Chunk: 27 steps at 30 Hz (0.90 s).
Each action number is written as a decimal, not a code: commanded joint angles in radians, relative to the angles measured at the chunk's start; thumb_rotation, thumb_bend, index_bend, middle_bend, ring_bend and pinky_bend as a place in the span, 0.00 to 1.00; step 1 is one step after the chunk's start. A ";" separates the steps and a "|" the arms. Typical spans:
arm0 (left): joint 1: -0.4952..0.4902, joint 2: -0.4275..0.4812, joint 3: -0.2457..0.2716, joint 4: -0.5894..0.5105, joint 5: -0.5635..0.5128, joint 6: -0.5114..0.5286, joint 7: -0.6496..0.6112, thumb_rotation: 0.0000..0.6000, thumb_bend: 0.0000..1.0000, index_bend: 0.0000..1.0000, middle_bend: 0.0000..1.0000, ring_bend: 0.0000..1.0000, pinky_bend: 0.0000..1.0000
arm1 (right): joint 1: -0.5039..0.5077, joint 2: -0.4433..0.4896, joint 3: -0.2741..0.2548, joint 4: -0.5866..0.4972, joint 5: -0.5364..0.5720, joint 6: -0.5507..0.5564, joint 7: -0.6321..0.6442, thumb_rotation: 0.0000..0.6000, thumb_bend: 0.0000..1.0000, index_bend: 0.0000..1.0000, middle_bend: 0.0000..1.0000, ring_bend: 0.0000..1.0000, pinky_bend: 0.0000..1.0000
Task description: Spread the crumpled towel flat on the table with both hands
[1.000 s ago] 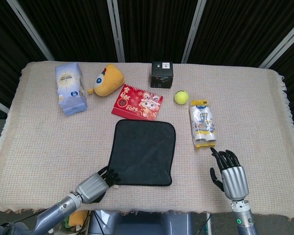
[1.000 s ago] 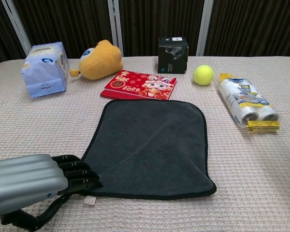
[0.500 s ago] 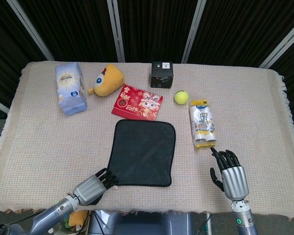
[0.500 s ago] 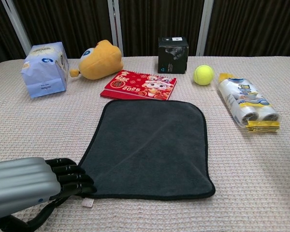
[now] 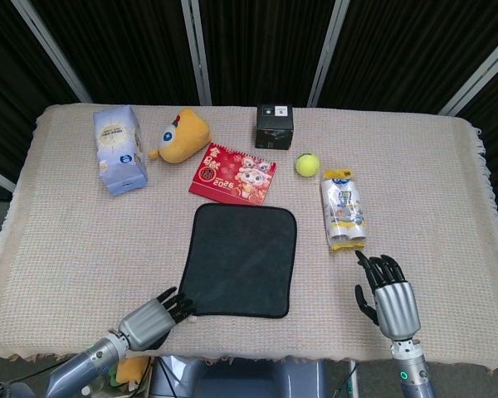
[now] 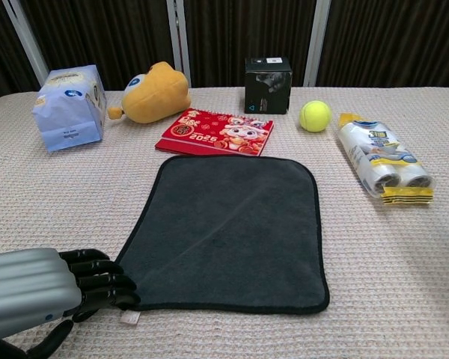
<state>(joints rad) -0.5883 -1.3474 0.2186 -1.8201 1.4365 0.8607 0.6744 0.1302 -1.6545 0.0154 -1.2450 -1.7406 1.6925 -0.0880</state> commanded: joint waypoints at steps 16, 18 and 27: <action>0.026 0.015 0.001 -0.004 0.063 0.052 -0.047 1.00 0.26 0.03 0.00 0.00 0.00 | -0.001 0.000 -0.002 -0.002 -0.001 -0.006 -0.010 1.00 0.53 0.12 0.33 0.26 0.20; 0.036 0.017 -0.004 -0.006 0.080 0.079 -0.063 1.00 0.16 0.01 0.00 0.00 0.00 | -0.002 -0.001 -0.004 0.001 -0.002 -0.006 -0.011 1.00 0.53 0.12 0.33 0.25 0.19; 0.130 0.007 -0.060 -0.005 0.160 0.315 -0.186 1.00 0.05 0.00 0.00 0.00 0.00 | -0.003 0.001 -0.008 0.007 -0.002 -0.014 -0.026 1.00 0.53 0.10 0.29 0.21 0.15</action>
<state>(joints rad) -0.5031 -1.3324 0.1859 -1.8283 1.5667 1.0888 0.5468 0.1277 -1.6546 0.0080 -1.2376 -1.7430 1.6793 -0.1132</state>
